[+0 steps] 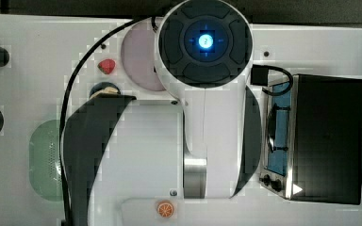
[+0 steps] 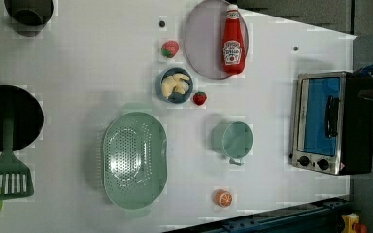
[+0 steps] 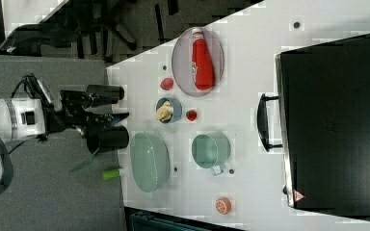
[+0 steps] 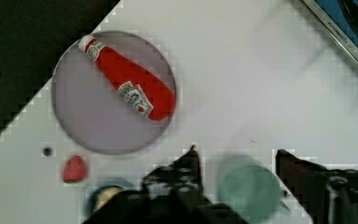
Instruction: Flap open oven.
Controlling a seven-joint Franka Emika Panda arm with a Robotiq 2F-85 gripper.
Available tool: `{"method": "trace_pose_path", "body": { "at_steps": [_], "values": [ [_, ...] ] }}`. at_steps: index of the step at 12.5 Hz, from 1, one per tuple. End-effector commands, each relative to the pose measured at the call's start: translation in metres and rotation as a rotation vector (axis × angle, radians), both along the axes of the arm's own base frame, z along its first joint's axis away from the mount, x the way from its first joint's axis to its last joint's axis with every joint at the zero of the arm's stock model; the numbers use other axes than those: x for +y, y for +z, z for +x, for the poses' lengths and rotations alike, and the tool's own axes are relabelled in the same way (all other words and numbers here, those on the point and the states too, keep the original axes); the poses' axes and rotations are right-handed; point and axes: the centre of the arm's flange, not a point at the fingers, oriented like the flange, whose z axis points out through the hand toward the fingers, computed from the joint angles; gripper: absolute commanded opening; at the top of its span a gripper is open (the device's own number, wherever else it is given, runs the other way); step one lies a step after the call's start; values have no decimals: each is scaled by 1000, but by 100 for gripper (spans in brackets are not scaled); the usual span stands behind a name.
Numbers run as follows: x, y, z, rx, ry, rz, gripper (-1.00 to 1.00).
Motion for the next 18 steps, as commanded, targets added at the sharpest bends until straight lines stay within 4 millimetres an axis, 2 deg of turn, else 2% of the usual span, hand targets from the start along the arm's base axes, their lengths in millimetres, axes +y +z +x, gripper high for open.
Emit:
{"method": "trace_pose_path", "body": {
  "at_steps": [1,3,5,6,12,13,15,18],
  "values": [
    [-41,46,-153,46,-199,30,58],
    [-41,46,-153,46,-199,30,100],
    [-41,46,-153,47,-199,30,100],
    [-41,46,-153,46,-199,30,90],
    [-48,42,-153,55,-212,33,-55],
    [-51,37,-151,63,-217,34,-65],
    [-65,17,-143,73,-148,22,-65],
    [-103,-27,-126,77,141,-17,-65]
  ]
}}
